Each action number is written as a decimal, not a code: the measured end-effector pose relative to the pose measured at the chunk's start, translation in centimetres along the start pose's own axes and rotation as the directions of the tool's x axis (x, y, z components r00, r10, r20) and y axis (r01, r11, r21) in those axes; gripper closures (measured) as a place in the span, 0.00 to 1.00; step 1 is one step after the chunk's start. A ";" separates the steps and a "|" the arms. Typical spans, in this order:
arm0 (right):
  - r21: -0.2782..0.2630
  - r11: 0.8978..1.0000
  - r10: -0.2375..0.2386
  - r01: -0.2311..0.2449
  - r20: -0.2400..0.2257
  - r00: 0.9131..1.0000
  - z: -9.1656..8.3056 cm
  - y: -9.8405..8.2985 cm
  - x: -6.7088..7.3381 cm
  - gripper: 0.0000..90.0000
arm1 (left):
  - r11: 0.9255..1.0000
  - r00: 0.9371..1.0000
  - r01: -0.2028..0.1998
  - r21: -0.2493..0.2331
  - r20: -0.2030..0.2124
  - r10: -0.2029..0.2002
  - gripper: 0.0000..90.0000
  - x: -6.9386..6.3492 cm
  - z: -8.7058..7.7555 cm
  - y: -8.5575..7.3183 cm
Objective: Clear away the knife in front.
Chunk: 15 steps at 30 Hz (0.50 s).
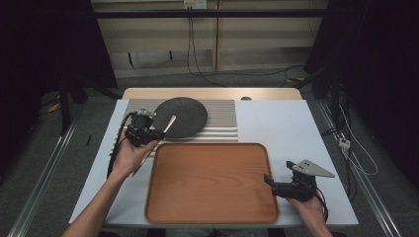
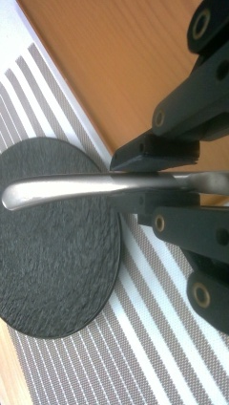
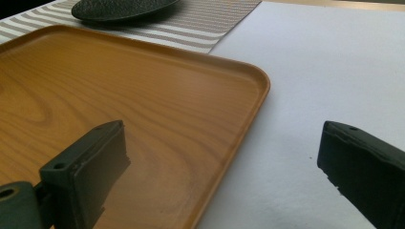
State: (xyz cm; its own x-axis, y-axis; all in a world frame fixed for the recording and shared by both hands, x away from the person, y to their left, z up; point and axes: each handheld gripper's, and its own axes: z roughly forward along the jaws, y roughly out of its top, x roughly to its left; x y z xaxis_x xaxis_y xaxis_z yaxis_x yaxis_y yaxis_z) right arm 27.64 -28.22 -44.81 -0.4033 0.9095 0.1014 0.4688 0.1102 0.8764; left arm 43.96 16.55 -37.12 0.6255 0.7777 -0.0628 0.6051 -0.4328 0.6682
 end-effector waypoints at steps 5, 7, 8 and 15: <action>0.000 1.000 -0.002 0.002 0.002 1.000 0.0 0.0 0.1 0.03 | 1.000 1.000 -0.012 -0.023 -0.013 0.012 0.89 -1.2 -0.4 -0.7; 0.000 1.000 -0.001 0.001 0.002 1.000 0.0 0.0 0.0 0.03 | 1.000 1.000 -0.011 -0.028 -0.026 0.011 0.89 -1.6 -0.5 -1.0; -0.001 1.000 -0.001 0.001 0.001 1.000 0.0 0.0 0.0 0.03 | 0.999 1.000 -0.010 -0.030 -0.024 0.010 0.89 -1.7 -0.5 -1.1; -0.001 1.000 -0.002 0.002 -0.001 1.000 0.0 0.0 0.1 0.03 | 1.000 1.000 -0.001 -0.011 0.021 0.001 0.89 -3.3 -0.2 -2.0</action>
State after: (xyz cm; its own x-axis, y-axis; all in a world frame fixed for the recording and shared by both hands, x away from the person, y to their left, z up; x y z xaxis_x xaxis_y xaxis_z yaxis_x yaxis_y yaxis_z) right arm 27.64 -28.11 -44.81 -0.4049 0.9089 0.1000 0.4670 0.1115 0.8772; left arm 40.61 14.92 -38.11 0.6365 0.7673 -0.0780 0.5991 -0.4282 0.6766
